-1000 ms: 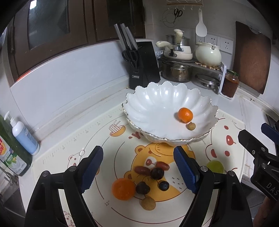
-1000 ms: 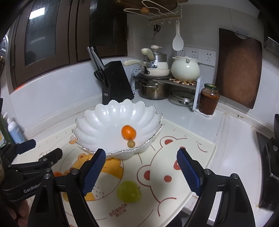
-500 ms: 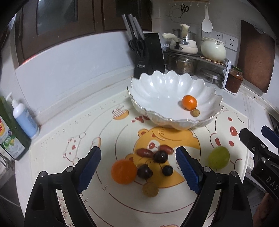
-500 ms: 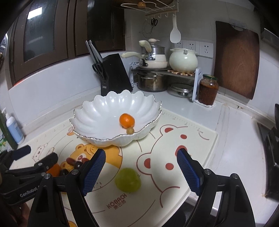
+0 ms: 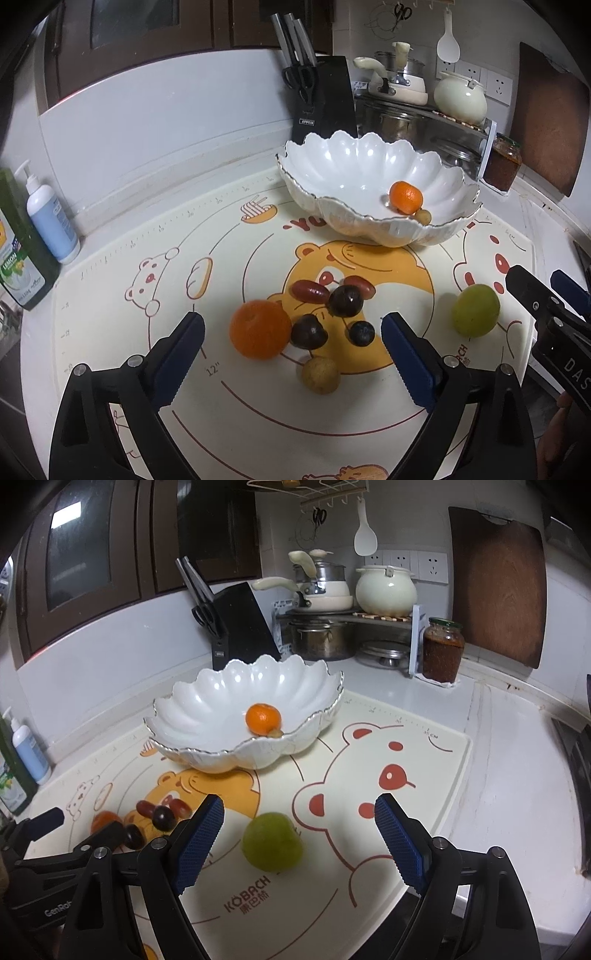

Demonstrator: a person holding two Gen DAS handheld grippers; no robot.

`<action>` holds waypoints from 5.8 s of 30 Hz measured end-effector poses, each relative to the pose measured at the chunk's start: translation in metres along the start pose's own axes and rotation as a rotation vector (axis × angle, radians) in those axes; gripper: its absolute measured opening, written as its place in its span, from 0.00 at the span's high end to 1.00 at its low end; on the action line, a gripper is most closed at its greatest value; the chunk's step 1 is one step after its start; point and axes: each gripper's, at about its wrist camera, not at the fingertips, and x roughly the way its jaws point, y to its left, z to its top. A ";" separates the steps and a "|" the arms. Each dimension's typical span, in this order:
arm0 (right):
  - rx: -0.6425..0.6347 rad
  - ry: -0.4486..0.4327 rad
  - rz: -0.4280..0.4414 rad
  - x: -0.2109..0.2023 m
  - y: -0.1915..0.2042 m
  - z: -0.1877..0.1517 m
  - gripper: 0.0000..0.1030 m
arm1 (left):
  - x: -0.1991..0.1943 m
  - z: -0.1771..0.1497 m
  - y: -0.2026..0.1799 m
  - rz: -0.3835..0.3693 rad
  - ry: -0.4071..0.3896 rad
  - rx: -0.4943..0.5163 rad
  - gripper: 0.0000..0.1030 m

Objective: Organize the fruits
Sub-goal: 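Move both tools back toward the remaining fruits on the mat, then grasp the green apple with the right tool while the left tool grasps another brown fruit, then carry the green apple and brown fruit over the white bowl with both tools, then open the left tool to drop the brown fruit while the right tool drops the green apple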

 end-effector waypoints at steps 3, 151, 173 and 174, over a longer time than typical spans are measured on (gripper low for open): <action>-0.011 0.010 -0.006 0.003 0.001 -0.004 0.18 | 0.005 -0.005 0.002 0.003 0.018 -0.011 0.05; -0.036 0.068 0.000 0.111 -0.005 0.109 0.51 | 0.116 0.141 -0.052 -0.122 0.079 0.076 0.75; -0.049 0.058 -0.008 0.115 -0.002 0.109 0.32 | 0.120 0.137 -0.052 -0.102 0.088 0.076 0.45; -0.047 0.055 -0.011 0.114 -0.002 0.110 0.30 | 0.118 0.138 -0.051 -0.099 0.083 0.074 0.42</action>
